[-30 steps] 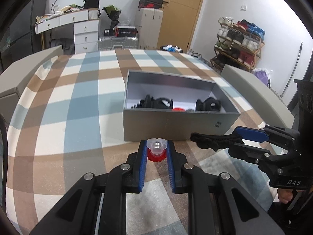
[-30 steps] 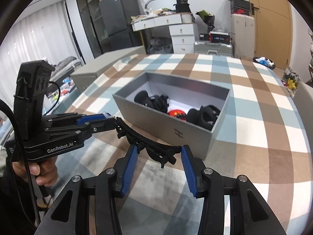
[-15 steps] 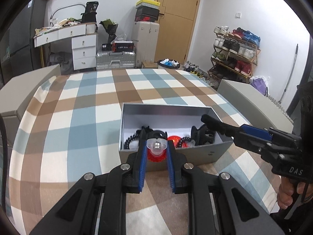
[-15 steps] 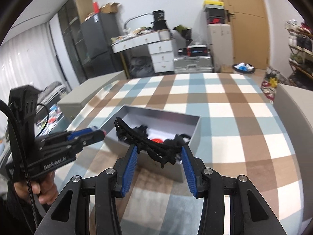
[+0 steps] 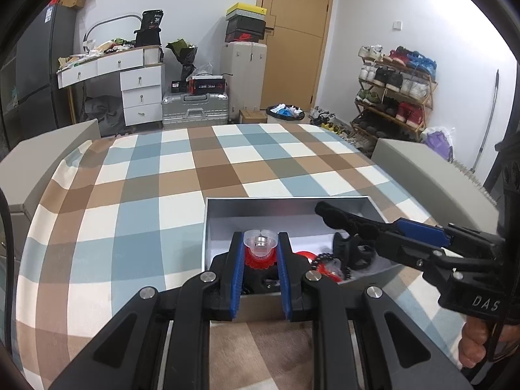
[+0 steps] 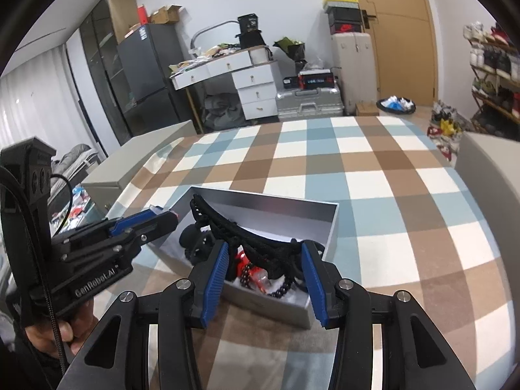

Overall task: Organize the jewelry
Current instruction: 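Lower the headband and bottle into the box and open both grippers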

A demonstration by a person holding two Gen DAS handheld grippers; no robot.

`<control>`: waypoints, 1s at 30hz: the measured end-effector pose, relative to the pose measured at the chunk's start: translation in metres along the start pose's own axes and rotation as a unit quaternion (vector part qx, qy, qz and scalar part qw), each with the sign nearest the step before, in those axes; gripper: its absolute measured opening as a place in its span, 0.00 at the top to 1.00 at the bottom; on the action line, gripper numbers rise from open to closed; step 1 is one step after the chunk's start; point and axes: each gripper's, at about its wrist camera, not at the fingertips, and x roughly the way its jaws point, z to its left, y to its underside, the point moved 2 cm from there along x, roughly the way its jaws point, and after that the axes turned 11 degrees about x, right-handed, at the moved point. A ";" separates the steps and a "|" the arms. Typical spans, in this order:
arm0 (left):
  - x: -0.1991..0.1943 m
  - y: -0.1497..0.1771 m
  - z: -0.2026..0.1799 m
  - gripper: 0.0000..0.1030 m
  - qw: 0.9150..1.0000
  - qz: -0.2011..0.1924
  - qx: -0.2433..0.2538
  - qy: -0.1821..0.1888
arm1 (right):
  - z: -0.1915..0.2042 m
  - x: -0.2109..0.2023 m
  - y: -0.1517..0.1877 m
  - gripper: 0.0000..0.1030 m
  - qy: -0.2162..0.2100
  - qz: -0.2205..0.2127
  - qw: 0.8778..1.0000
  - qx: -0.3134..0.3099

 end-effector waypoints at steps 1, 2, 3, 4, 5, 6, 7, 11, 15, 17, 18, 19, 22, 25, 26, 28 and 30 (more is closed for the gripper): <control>0.001 0.000 -0.001 0.86 1.000 0.001 0.002 0.000 | -0.001 0.003 -0.001 0.57 0.001 0.002 1.000 0.003; 0.003 -0.001 0.000 0.86 1.000 0.001 0.004 0.000 | -0.001 0.006 -0.002 0.57 0.002 0.003 1.000 0.004; 0.005 -0.001 0.000 0.86 1.000 0.003 0.006 -0.002 | -0.001 0.008 -0.003 0.57 0.002 0.004 1.000 0.006; 0.007 -0.002 0.000 0.86 1.000 0.003 0.007 -0.003 | -0.001 0.011 -0.005 0.57 0.002 0.005 1.000 0.007; 0.009 -0.002 0.001 0.86 1.000 0.003 0.006 -0.003 | -0.001 0.014 -0.005 0.57 0.003 0.006 1.000 0.008; 0.012 -0.002 0.001 0.86 1.000 0.006 0.005 -0.002 | -0.001 0.016 -0.005 0.57 0.003 0.007 1.000 0.009; 0.013 -0.002 0.002 0.86 1.000 0.008 0.004 -0.001 | 0.000 0.018 -0.005 0.57 0.002 0.009 1.000 0.010; 0.018 0.001 0.001 0.86 1.000 0.017 0.005 0.001 | 0.002 0.024 -0.004 0.57 0.004 0.014 1.000 0.007; 0.019 0.003 -0.001 0.86 1.000 0.023 0.005 -0.002 | 0.000 0.027 -0.002 0.57 -0.001 0.019 1.000 0.007; 0.019 0.003 -0.003 0.86 1.000 0.026 0.010 -0.003 | 0.001 0.028 -0.003 0.57 -0.003 0.017 1.000 0.006; 0.019 0.003 -0.003 0.86 1.000 0.028 0.010 -0.004 | 0.000 0.029 -0.003 0.57 -0.004 0.019 1.000 0.004; 0.019 0.003 -0.003 0.86 0.999 0.030 0.009 -0.004 | 0.000 0.030 -0.003 0.57 -0.006 0.021 1.000 0.002; 0.019 0.004 -0.003 0.86 0.999 0.037 0.007 -0.003 | 0.000 0.031 -0.004 0.57 -0.007 0.022 1.000 -0.004; 0.017 0.005 -0.004 0.86 0.999 0.040 0.005 -0.001 | -0.001 0.032 -0.007 0.57 -0.005 0.020 1.000 -0.011; 0.017 0.006 -0.005 0.86 0.999 0.040 0.004 0.001 | -0.001 0.031 -0.008 0.57 -0.003 0.018 1.000 -0.013; 0.015 0.007 -0.008 0.86 0.999 0.042 0.007 0.006 | -0.005 0.033 -0.011 0.57 0.000 0.018 1.000 -0.012; 0.014 0.008 -0.011 0.86 0.999 0.043 0.012 0.010 | -0.006 0.034 -0.013 0.57 0.001 0.019 1.000 -0.013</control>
